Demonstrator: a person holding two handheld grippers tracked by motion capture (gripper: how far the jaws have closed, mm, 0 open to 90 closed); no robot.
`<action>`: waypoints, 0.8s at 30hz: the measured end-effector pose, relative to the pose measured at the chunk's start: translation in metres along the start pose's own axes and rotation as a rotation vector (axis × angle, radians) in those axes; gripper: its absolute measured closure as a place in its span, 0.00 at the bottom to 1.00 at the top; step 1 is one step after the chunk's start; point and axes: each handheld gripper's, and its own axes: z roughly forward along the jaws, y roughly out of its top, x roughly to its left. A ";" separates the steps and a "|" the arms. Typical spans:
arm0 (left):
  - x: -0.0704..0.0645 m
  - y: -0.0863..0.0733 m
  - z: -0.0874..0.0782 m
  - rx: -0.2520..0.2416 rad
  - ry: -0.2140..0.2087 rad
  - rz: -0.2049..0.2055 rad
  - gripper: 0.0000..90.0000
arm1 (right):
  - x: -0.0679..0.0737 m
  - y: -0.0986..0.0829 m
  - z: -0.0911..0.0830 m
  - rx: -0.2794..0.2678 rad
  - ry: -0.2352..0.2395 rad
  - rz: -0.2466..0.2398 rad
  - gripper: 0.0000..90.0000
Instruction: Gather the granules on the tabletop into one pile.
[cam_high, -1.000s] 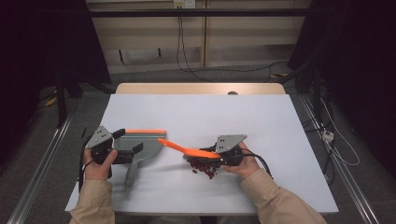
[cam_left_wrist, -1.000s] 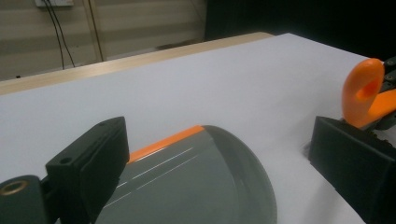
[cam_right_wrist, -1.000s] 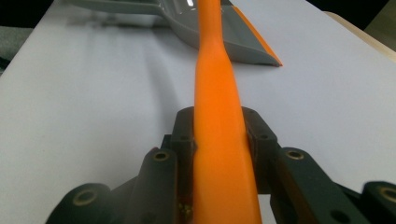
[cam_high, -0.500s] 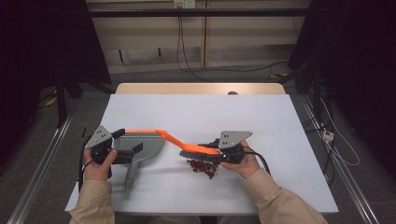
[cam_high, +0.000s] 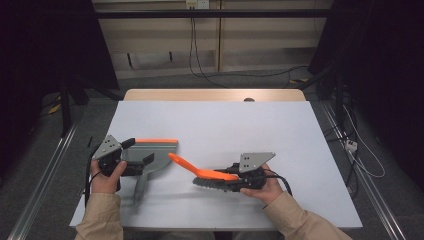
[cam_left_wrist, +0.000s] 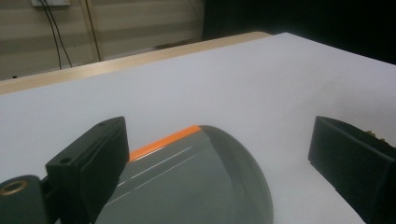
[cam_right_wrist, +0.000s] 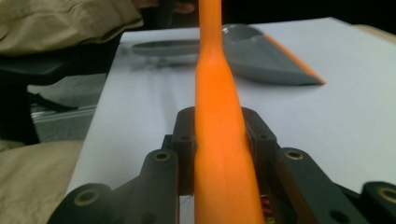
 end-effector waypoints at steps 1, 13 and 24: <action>0.000 0.000 0.000 0.000 0.000 0.003 0.06 | 0.002 -0.002 0.002 0.011 0.014 -0.002 0.79; 0.001 0.000 -0.001 -0.003 0.000 -0.001 0.06 | -0.008 -0.005 0.016 0.021 0.017 0.013 0.79; -0.001 0.001 -0.002 -0.004 -0.002 0.009 0.06 | -0.008 0.009 -0.012 -0.044 -0.190 0.084 0.79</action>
